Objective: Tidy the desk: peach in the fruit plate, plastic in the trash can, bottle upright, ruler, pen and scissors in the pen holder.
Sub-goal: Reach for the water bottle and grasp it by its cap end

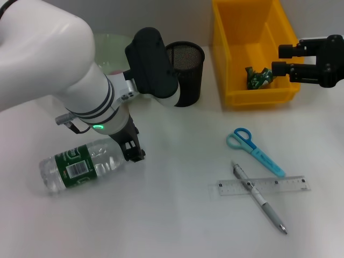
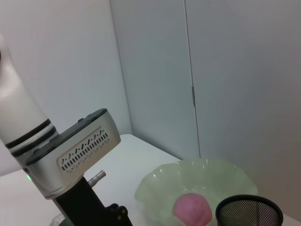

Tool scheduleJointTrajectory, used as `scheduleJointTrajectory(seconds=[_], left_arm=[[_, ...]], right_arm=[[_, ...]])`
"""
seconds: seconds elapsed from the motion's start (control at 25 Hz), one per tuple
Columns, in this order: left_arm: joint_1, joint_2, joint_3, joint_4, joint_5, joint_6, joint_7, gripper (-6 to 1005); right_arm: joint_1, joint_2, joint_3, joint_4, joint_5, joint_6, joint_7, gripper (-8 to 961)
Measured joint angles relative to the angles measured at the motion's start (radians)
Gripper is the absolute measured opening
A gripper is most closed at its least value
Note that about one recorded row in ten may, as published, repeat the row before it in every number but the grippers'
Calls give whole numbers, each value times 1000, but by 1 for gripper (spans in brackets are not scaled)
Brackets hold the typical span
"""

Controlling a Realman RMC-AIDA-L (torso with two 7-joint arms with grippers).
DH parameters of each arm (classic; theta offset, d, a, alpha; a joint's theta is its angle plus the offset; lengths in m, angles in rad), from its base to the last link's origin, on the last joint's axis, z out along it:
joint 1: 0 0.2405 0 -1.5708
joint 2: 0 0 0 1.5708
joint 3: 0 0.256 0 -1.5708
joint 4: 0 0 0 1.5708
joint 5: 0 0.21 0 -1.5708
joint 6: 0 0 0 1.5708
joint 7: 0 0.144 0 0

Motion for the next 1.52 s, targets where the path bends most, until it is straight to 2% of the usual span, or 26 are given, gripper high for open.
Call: scheduleJointTrajectory(seconds=[0.4,0.56,0.88,1.32,1.52], left_arm=[[3,0,12,5,3,8,-5,421],[4,0,12,6,7,10,-6,422],[49,0,13,196,115,77,-45,421],[65,0,27,296,245,119,-92,420],[78,2,28,354,257,140,-97,420]], right_arm=[[-1,-1,-1,0,0,7,0,516],[-1,-1,-1,0,0,8,0,516],[-6,-2,-2,0,0,8,0,515],[-10,-4,0,-2,0,9,0,515],[-9,-4,0,-4,0,9,0,515]])
